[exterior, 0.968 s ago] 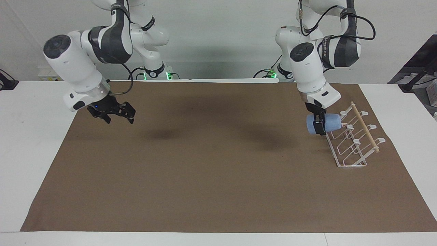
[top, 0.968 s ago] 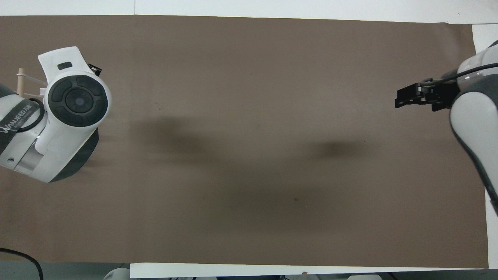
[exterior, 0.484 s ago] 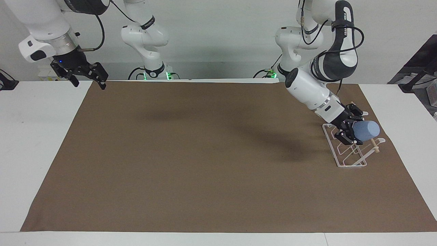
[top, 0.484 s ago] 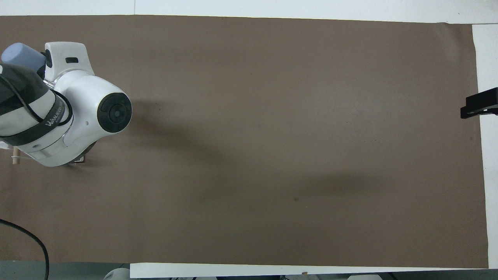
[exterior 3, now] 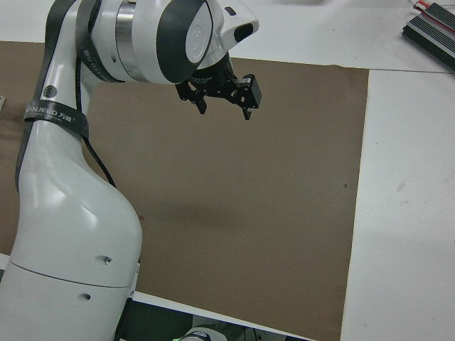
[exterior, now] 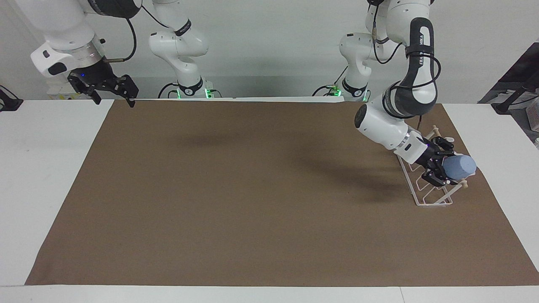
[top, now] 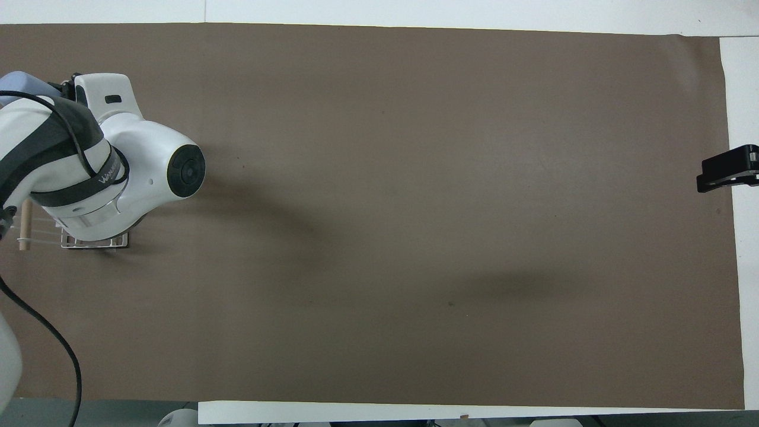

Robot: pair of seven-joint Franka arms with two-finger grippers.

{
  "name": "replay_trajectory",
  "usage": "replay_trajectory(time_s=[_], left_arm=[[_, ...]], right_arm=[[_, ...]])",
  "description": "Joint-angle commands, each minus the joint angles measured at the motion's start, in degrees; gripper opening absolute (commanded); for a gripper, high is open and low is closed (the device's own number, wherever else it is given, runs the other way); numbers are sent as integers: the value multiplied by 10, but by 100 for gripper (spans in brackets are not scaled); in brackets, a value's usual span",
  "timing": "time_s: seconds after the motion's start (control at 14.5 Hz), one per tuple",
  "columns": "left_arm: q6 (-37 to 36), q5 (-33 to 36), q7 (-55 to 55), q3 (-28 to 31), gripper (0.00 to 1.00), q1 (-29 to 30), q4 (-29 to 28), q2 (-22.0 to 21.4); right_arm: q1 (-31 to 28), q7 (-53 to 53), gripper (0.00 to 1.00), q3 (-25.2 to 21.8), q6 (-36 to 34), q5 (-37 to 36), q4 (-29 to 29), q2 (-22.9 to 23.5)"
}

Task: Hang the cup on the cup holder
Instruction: 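Lower the cup onto a rack peg with the left gripper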

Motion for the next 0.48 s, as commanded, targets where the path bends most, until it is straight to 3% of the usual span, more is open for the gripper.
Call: replay_trajectory(time_s=[0.0,0.41], left_arm=[[-7,15,-52,-4,38,12,-9,4],[-4,15,-54,-4,38,29,-21,2]], right_arm=[[3,-14,100,-6,-18,4,8,10],[-8,-25,100,-7,-12,8,7,11]])
